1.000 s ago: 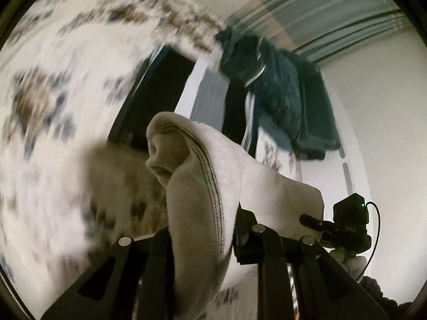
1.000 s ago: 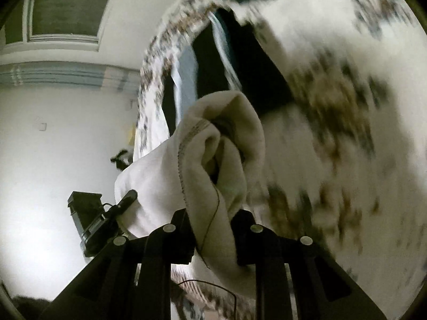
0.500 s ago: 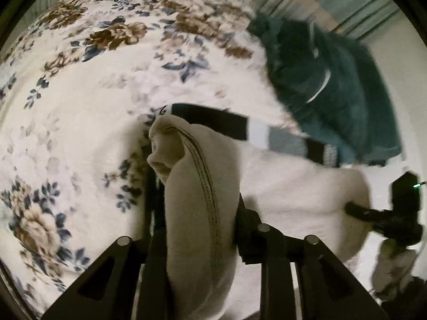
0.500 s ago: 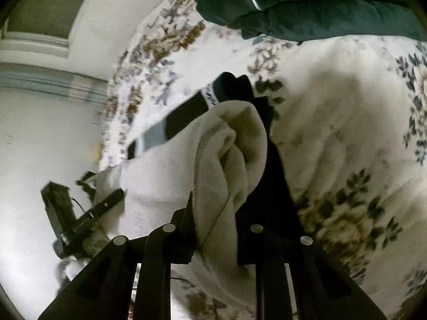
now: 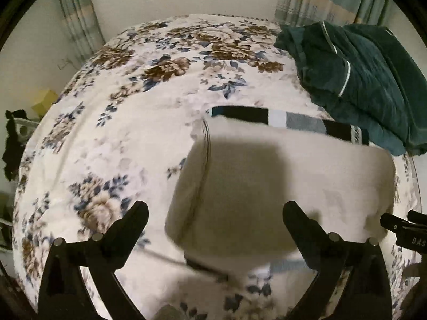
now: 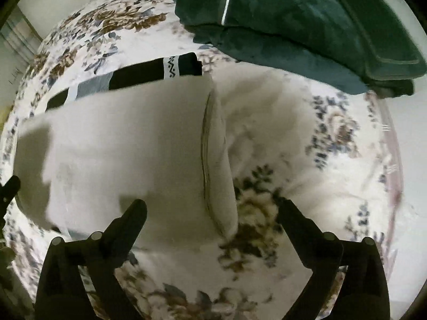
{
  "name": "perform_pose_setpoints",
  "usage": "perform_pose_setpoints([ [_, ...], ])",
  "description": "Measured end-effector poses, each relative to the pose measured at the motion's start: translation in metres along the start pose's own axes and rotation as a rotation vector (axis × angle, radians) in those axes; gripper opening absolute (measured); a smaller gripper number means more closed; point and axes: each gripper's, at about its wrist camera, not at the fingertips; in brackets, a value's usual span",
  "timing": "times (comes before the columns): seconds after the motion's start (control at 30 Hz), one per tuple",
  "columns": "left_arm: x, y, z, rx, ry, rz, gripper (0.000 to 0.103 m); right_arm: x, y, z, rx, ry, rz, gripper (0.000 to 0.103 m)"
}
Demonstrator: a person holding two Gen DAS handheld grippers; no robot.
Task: Fold small clothes
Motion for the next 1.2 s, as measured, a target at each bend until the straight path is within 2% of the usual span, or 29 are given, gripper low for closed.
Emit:
perform_pose_setpoints([
  [0.07,0.009,-0.007,-0.017,-0.030,-0.001,0.012,0.103,0.014,-0.002,-0.017,0.036,-0.043,-0.008,0.100],
  [0.13,0.015,-0.012,-0.034,-0.028,-0.007,0.010,0.103,0.027,-0.007,-0.039,0.060,-0.081,-0.002,0.101],
  [0.43,0.040,-0.034,-0.152,-0.021,-0.100,0.011,0.103,0.098,-0.035,-0.173,0.066,-0.220,0.002,0.101],
  [0.87,0.099,-0.051,-0.361,-0.019,-0.304,0.005,0.103,0.215,-0.086,-0.395,-0.001,-0.473,0.000,0.101],
  [1.07,0.121,-0.056,-0.427,-0.021,-0.364,-0.004,0.103,0.269,-0.112,-0.477,-0.054,-0.547,-0.011,0.101],
  [1.2,0.130,-0.058,-0.459,-0.022,-0.351,-0.016,0.103,0.292,-0.124,-0.520,-0.069,-0.562,-0.032,0.101],
])
Point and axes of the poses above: each gripper's, at about its wrist camera, not at the fingertips, and z roughly the way its jaws point, y to its left, x to its underside, and after that the axes turned 10 degrees about z, right-handed
